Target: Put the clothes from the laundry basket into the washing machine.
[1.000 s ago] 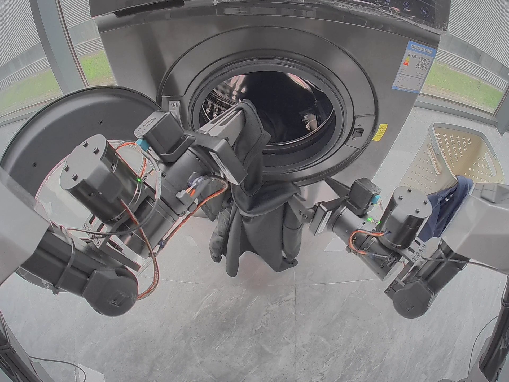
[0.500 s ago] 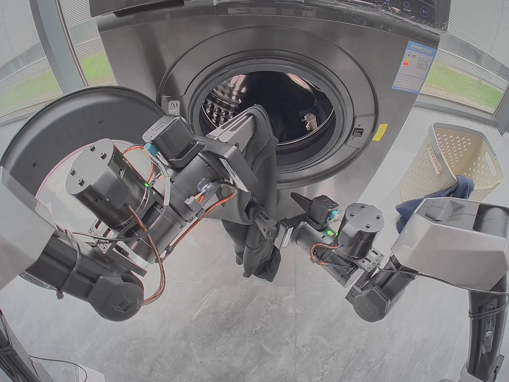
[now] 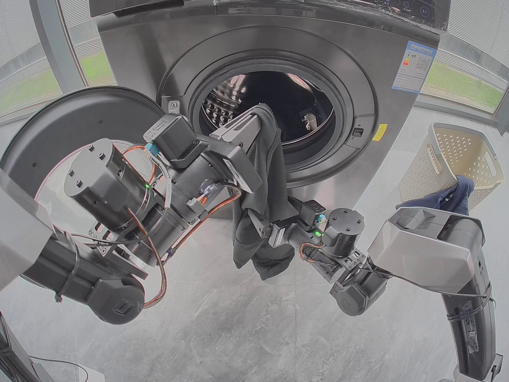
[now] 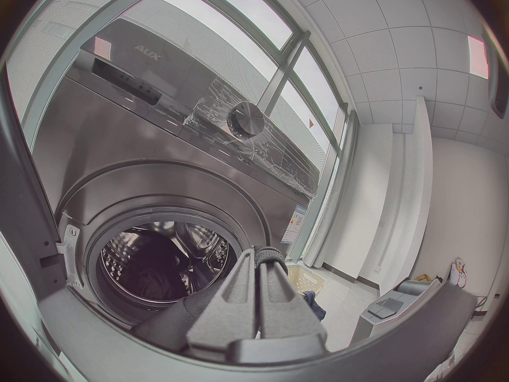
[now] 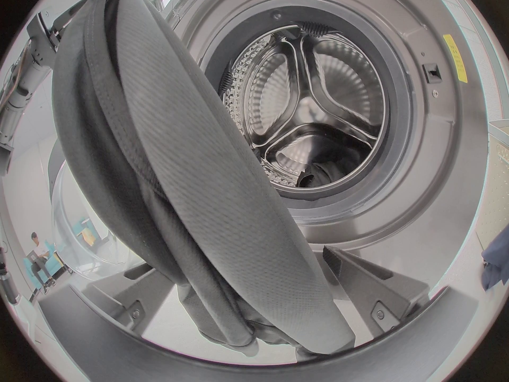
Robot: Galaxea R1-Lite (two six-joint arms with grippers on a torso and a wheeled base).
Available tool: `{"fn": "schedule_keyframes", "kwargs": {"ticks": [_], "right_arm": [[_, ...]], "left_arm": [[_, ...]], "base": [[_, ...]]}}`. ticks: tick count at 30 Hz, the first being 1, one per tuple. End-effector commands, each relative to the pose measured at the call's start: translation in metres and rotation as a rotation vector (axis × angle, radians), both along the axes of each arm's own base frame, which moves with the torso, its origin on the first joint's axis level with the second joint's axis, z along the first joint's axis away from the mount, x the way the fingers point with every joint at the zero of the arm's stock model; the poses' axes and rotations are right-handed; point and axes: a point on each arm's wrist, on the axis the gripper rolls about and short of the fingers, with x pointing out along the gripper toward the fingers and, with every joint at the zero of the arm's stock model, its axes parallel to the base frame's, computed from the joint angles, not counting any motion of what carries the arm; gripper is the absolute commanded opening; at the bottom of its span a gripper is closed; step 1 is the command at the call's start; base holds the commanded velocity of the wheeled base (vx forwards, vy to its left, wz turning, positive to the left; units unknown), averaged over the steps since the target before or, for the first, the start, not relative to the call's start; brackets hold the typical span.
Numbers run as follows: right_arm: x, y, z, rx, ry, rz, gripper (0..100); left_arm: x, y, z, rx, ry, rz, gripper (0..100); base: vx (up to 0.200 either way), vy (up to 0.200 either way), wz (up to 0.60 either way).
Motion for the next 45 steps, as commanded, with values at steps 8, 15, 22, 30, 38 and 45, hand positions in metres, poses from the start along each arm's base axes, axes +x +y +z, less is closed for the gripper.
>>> {"fn": "schedule_keyframes", "kwargs": {"ticks": [8, 15, 22, 30, 38, 45], "right_arm": [[0.019, 0.001, -0.029, -0.012, 0.017, -0.026, 100], [0.028, 0.006, -0.027, 0.005, -0.018, -0.029, 100], [0.031, 0.007, -0.024, 0.016, -0.033, -0.032, 0], [0.034, 0.0, -0.021, 0.02, -0.04, -0.049, 0], [0.037, -0.032, 0.027, 0.06, -0.106, -0.11, 0], [0.025, -0.041, 0.064, 0.094, -0.156, -0.116, 0]], "left_arm": [[0.0, -0.001, 0.001, -0.002, -0.004, -0.003, 0], [-0.001, -0.001, 0.001, -0.002, -0.004, -0.005, 0], [-0.001, -0.001, 0.002, -0.004, -0.004, -0.002, 0], [0.001, 0.003, 0.001, -0.003, 0.001, 0.01, 0], [0.017, 0.035, -0.018, 0.036, 0.066, 0.146, 0], [0.014, 0.052, -0.056, 0.135, 0.192, 0.178, 0]], "base": [[0.0, 0.0, 0.0], [0.0, 0.0, 0.0], [0.0, 0.0, 0.0], [0.0, 0.0, 0.0], [0.0, 0.0, 0.0], [0.0, 0.0, 0.0]]}}
